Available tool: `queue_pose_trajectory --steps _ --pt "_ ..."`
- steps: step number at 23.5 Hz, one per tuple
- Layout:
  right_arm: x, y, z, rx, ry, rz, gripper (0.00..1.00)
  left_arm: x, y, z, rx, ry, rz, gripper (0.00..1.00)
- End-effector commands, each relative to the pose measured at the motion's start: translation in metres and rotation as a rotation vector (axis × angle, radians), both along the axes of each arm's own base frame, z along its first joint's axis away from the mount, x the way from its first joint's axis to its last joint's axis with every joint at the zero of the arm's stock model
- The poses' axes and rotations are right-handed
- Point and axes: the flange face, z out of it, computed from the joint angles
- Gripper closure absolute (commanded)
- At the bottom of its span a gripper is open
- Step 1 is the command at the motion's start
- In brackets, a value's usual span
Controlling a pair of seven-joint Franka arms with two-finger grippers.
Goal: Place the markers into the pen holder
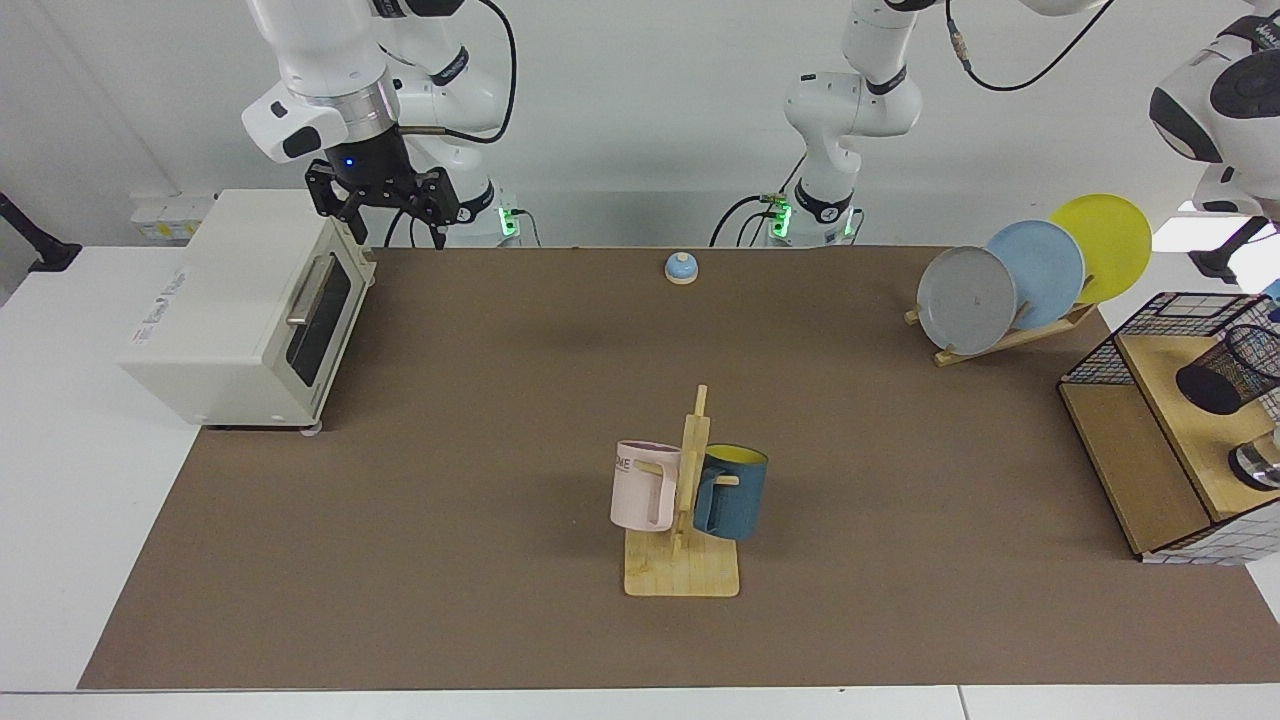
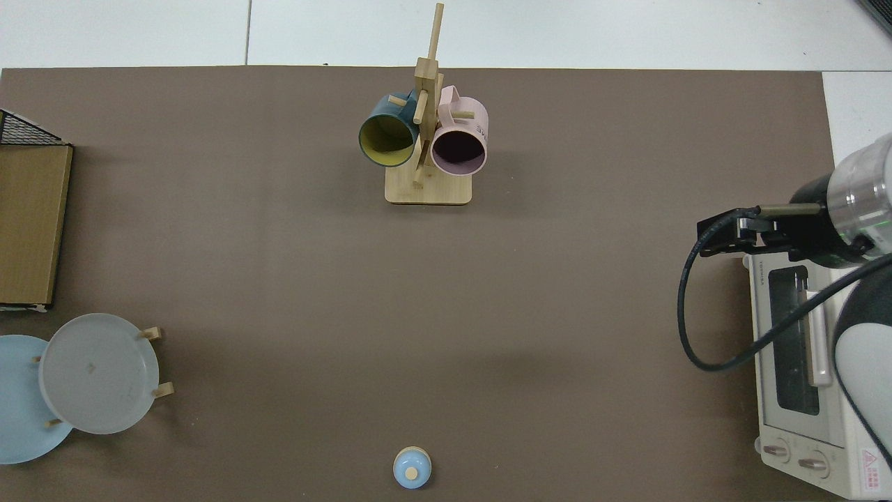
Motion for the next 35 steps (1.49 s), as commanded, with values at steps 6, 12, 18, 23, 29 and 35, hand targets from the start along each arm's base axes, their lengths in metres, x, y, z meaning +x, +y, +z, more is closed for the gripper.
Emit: queue_pose_trajectory --steps 6,12,18,23,29,35 --pt "-0.005 -0.005 0.000 -0.002 0.002 0.014 0.00 0.009 -0.006 -0.046 -0.005 -0.037 0.016 1.00" --pt "-0.005 -0.005 0.000 -0.002 0.002 0.014 0.00 0.018 -0.005 -0.073 -0.004 -0.011 -0.001 1.00" --pt "-0.005 -0.004 0.000 -0.002 0.002 0.015 0.00 0.021 -0.006 -0.082 0.000 0.000 -0.010 1.00" --pt "-0.005 -0.005 0.000 -0.002 0.002 0.014 0.00 0.022 -0.004 -0.088 0.025 0.026 -0.017 1.00" --pt "-0.005 -0.005 0.000 -0.002 0.002 0.014 0.00 0.025 -0.005 -0.097 0.026 0.043 -0.018 1.00" --pt "-0.005 -0.005 0.000 -0.002 0.002 0.014 0.00 0.024 -0.006 -0.099 0.025 0.045 -0.018 1.00"
